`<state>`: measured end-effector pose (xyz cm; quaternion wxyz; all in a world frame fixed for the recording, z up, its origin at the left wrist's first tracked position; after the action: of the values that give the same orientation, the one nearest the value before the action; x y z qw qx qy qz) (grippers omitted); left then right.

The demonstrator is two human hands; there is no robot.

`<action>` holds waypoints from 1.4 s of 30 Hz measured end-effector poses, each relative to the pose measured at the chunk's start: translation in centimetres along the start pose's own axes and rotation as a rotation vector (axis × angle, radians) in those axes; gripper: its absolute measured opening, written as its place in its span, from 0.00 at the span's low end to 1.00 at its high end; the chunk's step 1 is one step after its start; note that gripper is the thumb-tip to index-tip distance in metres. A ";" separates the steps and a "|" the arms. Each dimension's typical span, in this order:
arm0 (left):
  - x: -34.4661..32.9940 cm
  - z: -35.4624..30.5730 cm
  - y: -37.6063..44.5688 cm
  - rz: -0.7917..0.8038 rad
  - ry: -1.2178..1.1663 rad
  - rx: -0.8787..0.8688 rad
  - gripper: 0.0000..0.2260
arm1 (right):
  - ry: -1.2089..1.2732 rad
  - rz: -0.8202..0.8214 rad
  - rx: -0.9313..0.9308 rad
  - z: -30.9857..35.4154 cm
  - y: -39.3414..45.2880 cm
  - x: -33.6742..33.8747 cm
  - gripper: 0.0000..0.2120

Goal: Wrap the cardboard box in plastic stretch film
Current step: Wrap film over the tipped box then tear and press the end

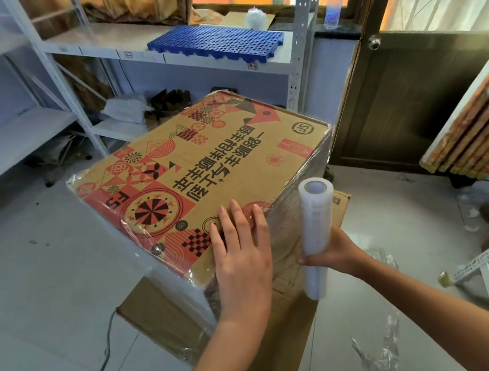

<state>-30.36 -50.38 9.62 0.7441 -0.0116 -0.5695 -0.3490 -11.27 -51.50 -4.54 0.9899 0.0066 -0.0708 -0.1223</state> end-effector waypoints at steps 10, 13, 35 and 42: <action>0.0 -1.4 -0.8 -0.113 0.046 -0.095 0.22 | 0.021 -0.023 -0.033 -1.2 0.3 -0.5 0.35; -0.2 -1.4 -1.0 -0.109 0.020 -0.082 0.22 | 0.001 0.036 -0.101 -1.9 0.1 -0.4 0.36; 0.4 -4.1 -4.2 -0.435 0.260 -0.402 0.31 | -0.120 -0.148 -0.035 -0.5 1.5 3.2 0.29; -2.8 -9.7 -7.1 -0.250 0.300 -0.767 0.22 | -0.065 -0.204 -0.030 -0.6 1.7 3.2 0.30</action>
<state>-26.28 -58.36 1.10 0.7125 -0.1676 -0.2808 -0.6208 -7.72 -50.60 -4.62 0.9695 -0.0052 -0.1001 -0.2235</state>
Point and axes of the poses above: each hand's wrist, its own y-axis towards the middle knuckle, its own x-axis out of the back of the hand, z = x × y, the point moved 10 cm from there along y, towards the middle knuckle, and after that the axes turned 12 degrees about y, right-handed, at the moved point
